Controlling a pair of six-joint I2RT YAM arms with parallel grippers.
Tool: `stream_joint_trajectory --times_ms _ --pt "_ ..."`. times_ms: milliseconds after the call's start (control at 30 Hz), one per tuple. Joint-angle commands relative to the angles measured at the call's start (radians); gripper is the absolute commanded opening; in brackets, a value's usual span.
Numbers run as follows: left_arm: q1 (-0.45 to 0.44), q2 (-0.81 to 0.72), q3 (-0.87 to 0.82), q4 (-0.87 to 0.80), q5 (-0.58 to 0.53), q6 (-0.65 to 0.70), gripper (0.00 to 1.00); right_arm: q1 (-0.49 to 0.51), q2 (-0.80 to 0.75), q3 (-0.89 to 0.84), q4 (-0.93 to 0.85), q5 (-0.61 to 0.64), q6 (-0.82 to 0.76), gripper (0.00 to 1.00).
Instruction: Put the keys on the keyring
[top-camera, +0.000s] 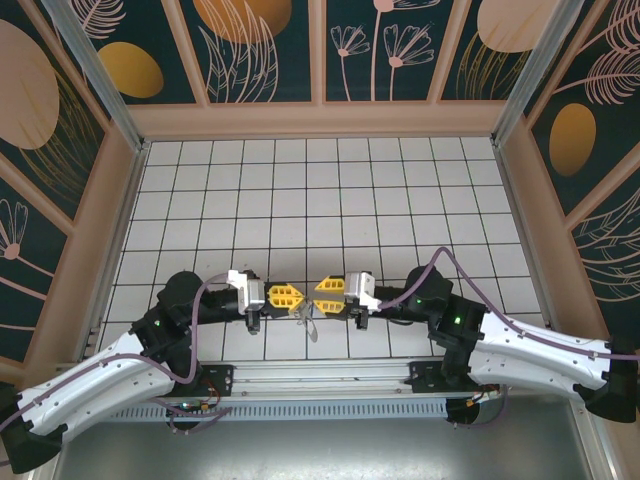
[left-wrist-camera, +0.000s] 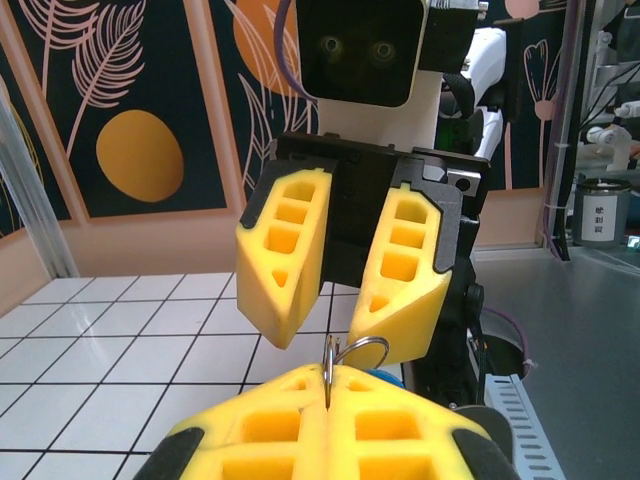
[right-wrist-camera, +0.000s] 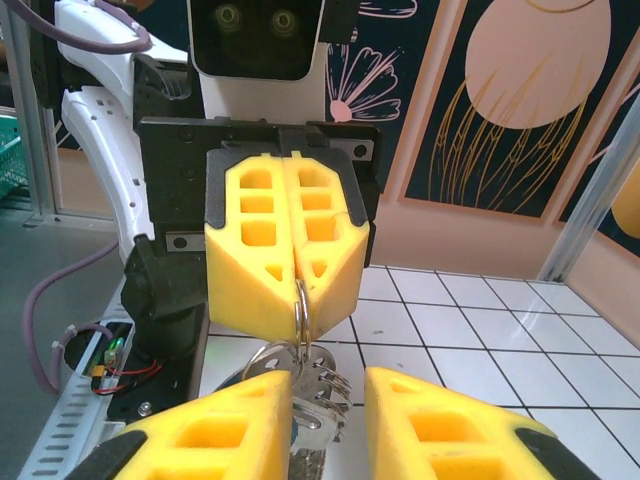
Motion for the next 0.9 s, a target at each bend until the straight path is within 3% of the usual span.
stream_joint_trajectory --times_ms 0,633,833,867 --pt "-0.004 -0.005 -0.006 0.074 0.022 -0.021 0.0 0.009 0.008 0.037 -0.001 -0.022 0.028 0.25" --pt "-0.004 0.009 0.014 0.039 0.011 -0.008 0.0 0.007 0.063 0.025 0.099 -0.067 0.0 0.22" --pt "-0.004 0.014 0.014 0.041 0.015 -0.013 0.0 0.006 0.083 0.037 0.084 -0.028 -0.013 0.0" --pt "-0.004 0.012 0.015 0.037 0.015 -0.014 0.0 0.006 0.087 0.041 0.077 -0.021 -0.017 0.0"
